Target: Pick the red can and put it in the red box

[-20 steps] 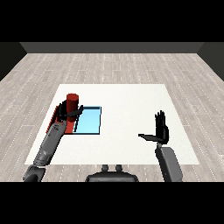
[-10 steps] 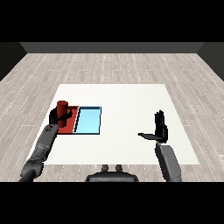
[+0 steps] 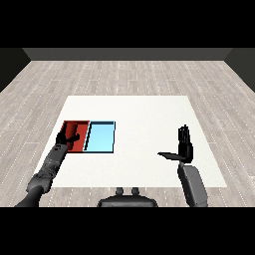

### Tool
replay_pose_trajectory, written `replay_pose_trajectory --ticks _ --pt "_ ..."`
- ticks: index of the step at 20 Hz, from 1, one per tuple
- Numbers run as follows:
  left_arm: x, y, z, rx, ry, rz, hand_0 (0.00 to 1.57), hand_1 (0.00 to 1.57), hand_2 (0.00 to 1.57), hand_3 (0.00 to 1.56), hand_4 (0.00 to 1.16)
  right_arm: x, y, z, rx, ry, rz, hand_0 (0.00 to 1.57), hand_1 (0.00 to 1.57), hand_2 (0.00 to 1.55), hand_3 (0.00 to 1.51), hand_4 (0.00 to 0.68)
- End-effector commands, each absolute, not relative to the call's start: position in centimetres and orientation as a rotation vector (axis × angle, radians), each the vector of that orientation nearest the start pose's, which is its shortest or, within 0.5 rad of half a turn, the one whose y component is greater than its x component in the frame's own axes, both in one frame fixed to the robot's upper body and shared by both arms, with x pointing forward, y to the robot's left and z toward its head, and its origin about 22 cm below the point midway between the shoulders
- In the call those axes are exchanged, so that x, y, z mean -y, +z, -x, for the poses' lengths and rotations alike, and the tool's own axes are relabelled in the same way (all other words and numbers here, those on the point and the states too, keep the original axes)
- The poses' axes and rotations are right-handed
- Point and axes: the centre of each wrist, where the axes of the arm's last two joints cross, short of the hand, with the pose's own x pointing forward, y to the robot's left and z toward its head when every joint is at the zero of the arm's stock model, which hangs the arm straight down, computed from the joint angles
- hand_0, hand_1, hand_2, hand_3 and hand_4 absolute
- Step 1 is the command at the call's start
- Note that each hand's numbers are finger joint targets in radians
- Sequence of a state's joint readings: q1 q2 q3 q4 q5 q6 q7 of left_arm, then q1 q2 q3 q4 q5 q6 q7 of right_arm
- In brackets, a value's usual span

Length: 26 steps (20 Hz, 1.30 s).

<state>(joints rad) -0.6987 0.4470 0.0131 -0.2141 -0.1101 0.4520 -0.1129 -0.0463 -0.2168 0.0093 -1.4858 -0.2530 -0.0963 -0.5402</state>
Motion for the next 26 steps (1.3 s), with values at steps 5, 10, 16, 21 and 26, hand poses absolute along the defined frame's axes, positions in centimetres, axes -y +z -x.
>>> replay_pose_trajectory --ticks 5,10,16,21,26 --pt "-38.0 -4.9 -34.0 0.959 -0.254 -0.779 0.23 0.23 0.45 0.0 0.69 27.0 0.3 -25.2 2.101 -0.102 0.038 0.0 0.0 0.0 0.0 0.0" --pt "-39.6 -3.6 -34.2 0.825 -0.358 -0.854 0.0 0.0 0.0 0.0 0.0 26.7 0.5 -24.3 2.113 -0.063 0.045 0.0 0.0 0.0 0.0 0.0" --pt "-40.2 -2.7 -34.5 0.817 -0.218 -0.842 0.0 0.0 0.0 0.0 0.0 28.0 1.3 -23.7 2.131 -0.066 0.01 0.0 0.0 0.0 0.0 0.0" --pt "-38.7 -0.7 -36.6 1.311 0.097 -0.786 0.0 0.0 0.0 0.0 0.0 27.2 1.5 -24.2 2.144 -0.089 -0.03 0.0 0.0 0.0 0.0 0.0" --pt "-33.8 1.1 -39.2 1.769 0.214 -0.54 0.0 0.0 0.0 0.0 0.0 26.8 2.3 -24.8 2.144 -0.07 -0.052 0.0 0.0 0.0 0.0 0.0"
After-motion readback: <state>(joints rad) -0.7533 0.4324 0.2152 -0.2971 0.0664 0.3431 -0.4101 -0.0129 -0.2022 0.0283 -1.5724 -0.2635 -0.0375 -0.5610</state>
